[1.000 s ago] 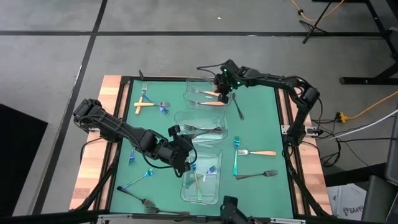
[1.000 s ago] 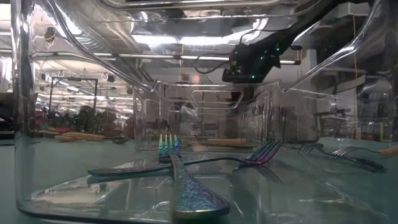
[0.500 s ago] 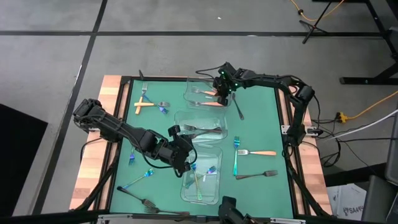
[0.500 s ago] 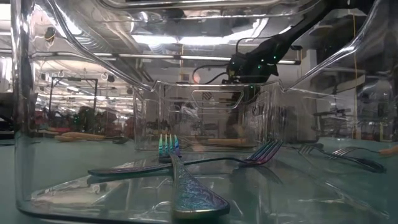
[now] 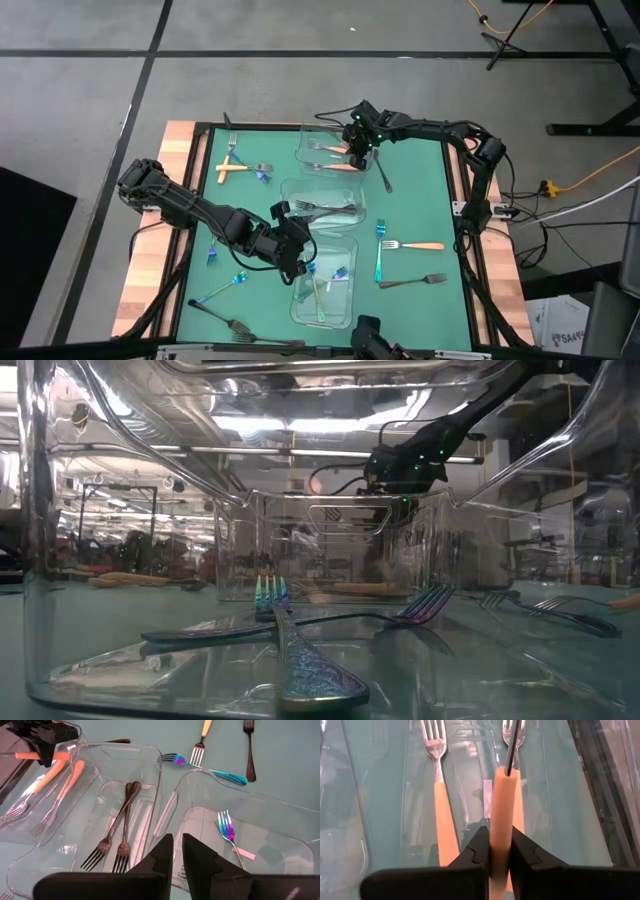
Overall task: Sort silverware by color (type)
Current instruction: Put the yellow fork into the top transparent bin, then put the black fork into the middle transparent bin
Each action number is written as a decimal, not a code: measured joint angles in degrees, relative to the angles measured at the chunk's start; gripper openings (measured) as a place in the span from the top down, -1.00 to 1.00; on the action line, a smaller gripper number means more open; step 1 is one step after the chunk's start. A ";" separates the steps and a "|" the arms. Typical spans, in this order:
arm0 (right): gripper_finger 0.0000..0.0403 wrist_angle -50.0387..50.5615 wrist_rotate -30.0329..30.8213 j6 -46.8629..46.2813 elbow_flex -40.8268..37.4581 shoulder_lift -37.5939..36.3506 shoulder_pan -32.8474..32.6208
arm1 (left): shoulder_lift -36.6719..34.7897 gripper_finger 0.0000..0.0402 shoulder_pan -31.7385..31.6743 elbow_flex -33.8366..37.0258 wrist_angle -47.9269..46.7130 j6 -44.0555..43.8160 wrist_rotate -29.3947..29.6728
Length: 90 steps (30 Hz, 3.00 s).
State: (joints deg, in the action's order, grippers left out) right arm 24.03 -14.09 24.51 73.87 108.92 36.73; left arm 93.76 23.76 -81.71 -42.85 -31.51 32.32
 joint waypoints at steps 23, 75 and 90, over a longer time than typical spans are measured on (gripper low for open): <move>0.87 -0.04 0.11 0.00 0.00 0.02 0.00 | -0.02 0.83 0.00 0.00 0.00 0.00 0.00; 0.43 36.43 3.11 -0.58 27.37 -2.13 -8.77 | -5.52 0.83 -9.86 -0.09 -14.18 -3.94 -0.57; 0.43 48.50 15.21 -12.37 27.75 -16.18 -17.94 | -10.67 0.83 -22.44 -0.04 -23.17 10.89 -6.58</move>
State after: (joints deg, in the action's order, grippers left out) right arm 72.53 1.12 12.14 101.61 92.75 18.79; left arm 83.09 1.31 -81.76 -66.02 -20.61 25.74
